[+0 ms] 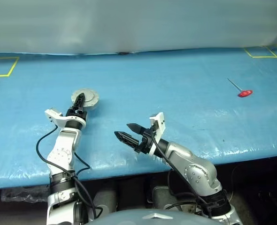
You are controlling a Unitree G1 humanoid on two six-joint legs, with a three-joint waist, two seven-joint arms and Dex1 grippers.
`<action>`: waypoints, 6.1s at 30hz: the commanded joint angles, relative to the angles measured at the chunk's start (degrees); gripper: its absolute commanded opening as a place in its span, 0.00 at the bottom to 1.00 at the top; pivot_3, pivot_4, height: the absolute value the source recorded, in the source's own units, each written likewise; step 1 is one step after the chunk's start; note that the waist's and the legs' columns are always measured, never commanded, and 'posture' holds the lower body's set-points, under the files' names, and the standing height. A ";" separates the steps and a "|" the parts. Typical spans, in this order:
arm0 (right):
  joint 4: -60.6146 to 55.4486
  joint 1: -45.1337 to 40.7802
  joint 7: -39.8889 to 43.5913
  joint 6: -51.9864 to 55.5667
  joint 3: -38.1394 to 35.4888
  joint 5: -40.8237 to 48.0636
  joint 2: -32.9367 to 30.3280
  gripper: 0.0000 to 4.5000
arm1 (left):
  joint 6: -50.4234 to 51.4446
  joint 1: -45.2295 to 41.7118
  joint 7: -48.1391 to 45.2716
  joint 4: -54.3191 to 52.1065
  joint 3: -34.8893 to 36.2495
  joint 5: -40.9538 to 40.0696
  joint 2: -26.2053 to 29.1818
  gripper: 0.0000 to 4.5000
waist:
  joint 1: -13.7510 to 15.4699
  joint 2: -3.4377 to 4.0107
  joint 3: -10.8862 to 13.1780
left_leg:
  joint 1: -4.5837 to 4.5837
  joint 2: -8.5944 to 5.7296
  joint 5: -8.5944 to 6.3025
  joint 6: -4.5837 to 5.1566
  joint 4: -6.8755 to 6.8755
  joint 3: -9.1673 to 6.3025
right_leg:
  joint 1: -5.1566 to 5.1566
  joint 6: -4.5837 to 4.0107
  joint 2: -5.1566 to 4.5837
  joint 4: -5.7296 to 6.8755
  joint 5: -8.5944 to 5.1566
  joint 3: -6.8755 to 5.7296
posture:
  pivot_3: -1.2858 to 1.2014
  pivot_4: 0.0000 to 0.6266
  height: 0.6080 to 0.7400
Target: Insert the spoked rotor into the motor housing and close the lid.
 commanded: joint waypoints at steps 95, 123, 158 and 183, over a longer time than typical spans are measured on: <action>2.90 3.31 3.87 -13.52 4.43 -23.49 2.00 1.00 | 1.73 -21.60 -9.65 16.17 12.55 15.26 -1.08 0.54 | 0.52 -0.76 -0.12 | 0.01 0.02 0.00 -0.01 0.66 0.02 | 0.20 -0.50 -0.03 0.11 0.41 -0.03 | 0.52 0.24 1.00; 2.29 3.77 3.36 -12.66 4.37 -23.85 1.93 1.00 | -3.04 -23.04 -4.17 28.08 13.70 21.89 -2.88 0.99 | -0.06 -0.73 -0.13 | 0.22 0.06 -0.01 0.02 0.66 0.14 | 0.32 -0.25 -0.05 0.12 0.34 0.02 | 0.52 0.24 1.00; 3.78 2.94 3.13 -10.58 1.43 -22.95 2.56 1.00 | 25.21 11.92 1.33 -17.95 3.34 17.54 6.34 0.99 | -0.80 -0.18 -0.69 | 0.41 0.13 -0.02 0.06 0.61 0.43 | 0.25 -0.26 0.01 0.19 0.34 0.42 | 0.52 0.24 1.00; 12.56 3.28 4.11 -27.31 -8.51 -24.74 0.70 1.00 | -36.33 39.43 -12.46 -25.24 -17.69 71.55 6.47 0.99 | -0.04 0.06 -0.55 | 0.13 0.18 -0.11 0.13 0.39 0.57 | -0.08 -0.33 -0.62 0.07 0.24 0.39 | 0.52 0.24 1.00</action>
